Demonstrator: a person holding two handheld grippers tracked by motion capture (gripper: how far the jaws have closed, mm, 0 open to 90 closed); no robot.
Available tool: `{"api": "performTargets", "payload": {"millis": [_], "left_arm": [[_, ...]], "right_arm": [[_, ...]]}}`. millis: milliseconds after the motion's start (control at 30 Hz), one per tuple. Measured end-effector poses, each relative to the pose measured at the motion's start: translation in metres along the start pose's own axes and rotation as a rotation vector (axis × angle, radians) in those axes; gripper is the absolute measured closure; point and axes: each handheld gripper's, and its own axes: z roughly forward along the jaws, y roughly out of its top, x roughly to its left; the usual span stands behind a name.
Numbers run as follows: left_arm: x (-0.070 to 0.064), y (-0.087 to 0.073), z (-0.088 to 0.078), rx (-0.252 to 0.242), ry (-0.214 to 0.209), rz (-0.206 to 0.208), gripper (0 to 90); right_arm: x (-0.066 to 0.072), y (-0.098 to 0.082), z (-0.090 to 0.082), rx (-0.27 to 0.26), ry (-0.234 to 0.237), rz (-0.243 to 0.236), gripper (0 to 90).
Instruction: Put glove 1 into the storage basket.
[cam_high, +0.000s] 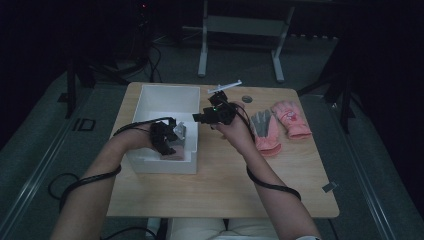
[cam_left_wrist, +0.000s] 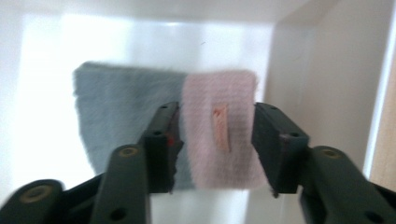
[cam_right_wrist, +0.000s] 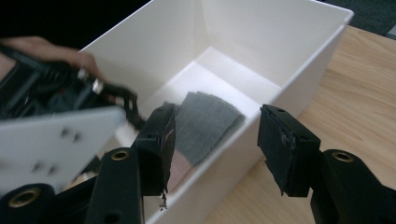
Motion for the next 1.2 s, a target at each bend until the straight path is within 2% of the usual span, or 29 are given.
{"api": "performTargets", "payload": {"millis": [67, 167, 300, 433, 467, 567, 600, 633, 667, 700, 733, 767, 800, 833, 867, 900, 933, 967, 1067, 1133, 1167, 1200], "left_arm": [[0.001, 0.001, -0.010, -0.041, 0.006, -0.055, 50.1], [0.000, 0.005, -0.026, -0.123, 0.018, -0.110, 50.1], [0.000, 0.015, -0.047, -0.216, 0.010, -0.146, 50.5], [-0.001, 0.030, -0.068, -0.272, 0.009, -0.163, 51.7], [-0.002, 0.034, -0.072, -0.301, 0.005, -0.178, 51.7], [-0.007, 0.048, -0.080, -0.345, 0.031, -0.221, 51.6], [-0.011, 0.055, -0.080, -0.333, 0.066, -0.244, 51.6], [-0.016, 0.060, -0.080, -0.341, 0.075, -0.246, 51.6], [-0.021, 0.066, -0.080, -0.340, 0.058, -0.246, 51.6], [-0.025, 0.073, -0.077, -0.320, 0.082, -0.275, 51.6], [-0.028, 0.078, -0.075, -0.324, 0.085, -0.311, 51.7], [-0.031, 0.082, -0.072, -0.342, 0.058, -0.336, 51.9], [-0.034, 0.086, -0.069, -0.337, 0.075, -0.376, 53.4], [-0.037, 0.090, -0.066, -0.337, 0.083, -0.394, 54.4], [-0.041, 0.094, -0.063, -0.345, 0.074, -0.401, 54.5], [-0.046, 0.098, -0.060, -0.345, 0.097, -0.410, 54.6], [-0.050, 0.102, -0.058, -0.360, 0.103, -0.415, 54.5], [-0.053, 0.105, -0.056, -0.379, 0.084, -0.430, 54.6], [-0.065, 0.114, -0.047, -0.395, 0.104, -0.445, 54.6], [-0.074, 0.118, -0.038, -0.393, 0.130, -0.449, 49.3], [-0.078, 0.120, -0.034, -0.403, 0.112, -0.459, 46.5], [-0.082, 0.121, -0.029, -0.411, 0.118, -0.472, 41.7]], "right_arm": [[-0.002, -0.006, -0.011, -0.008, -0.009, -0.008, 46.1], [-0.009, -0.018, -0.027, -0.020, -0.024, -0.007, 46.2], [-0.023, -0.038, -0.048, -0.035, -0.057, 0.013, 46.9], [-0.038, -0.055, -0.065, -0.044, -0.093, 0.038, 47.5], [-0.041, -0.058, -0.069, -0.045, -0.102, 0.043, 47.6], [-0.050, -0.068, -0.080, -0.060, -0.123, 0.046, 48.0], [-0.051, -0.071, -0.083, -0.069, -0.123, 0.042, 48.3], [-0.053, -0.074, -0.086, -0.079, -0.123, 0.030, 48.4], [-0.055, -0.078, -0.089, -0.087, -0.129, 0.020, 48.5], [-0.058, -0.081, -0.091, -0.091, -0.136, 0.012, 49.1], [-0.060, -0.085, -0.093, -0.092, -0.142, 0.013, 49.2], [-0.063, -0.088, -0.095, -0.091, -0.151, 0.011, 49.4], [-0.066, -0.091, -0.097, -0.090, -0.157, 0.017, 49.7], [-0.069, -0.094, -0.098, -0.090, -0.162, 0.023, 50.1], [-0.072, -0.097, -0.100, -0.094, -0.165, 0.030, 50.3], [-0.074, -0.100, -0.102, -0.098, -0.168, 0.031, 50.4], [-0.076, -0.104, -0.104, -0.101, -0.172, 0.029, 50.5], [-0.078, -0.107, -0.105, -0.103, -0.179, 0.029, 50.7], [-0.085, -0.117, -0.107, -0.099, -0.199, 0.030, 50.8], [-0.089, -0.123, -0.108, -0.091, -0.211, 0.026, 50.8], [-0.091, -0.126, -0.108, -0.086, -0.220, 0.024, 50.9], [-0.093, -0.130, -0.108, -0.082, -0.226, 0.025, 50.9]]}}
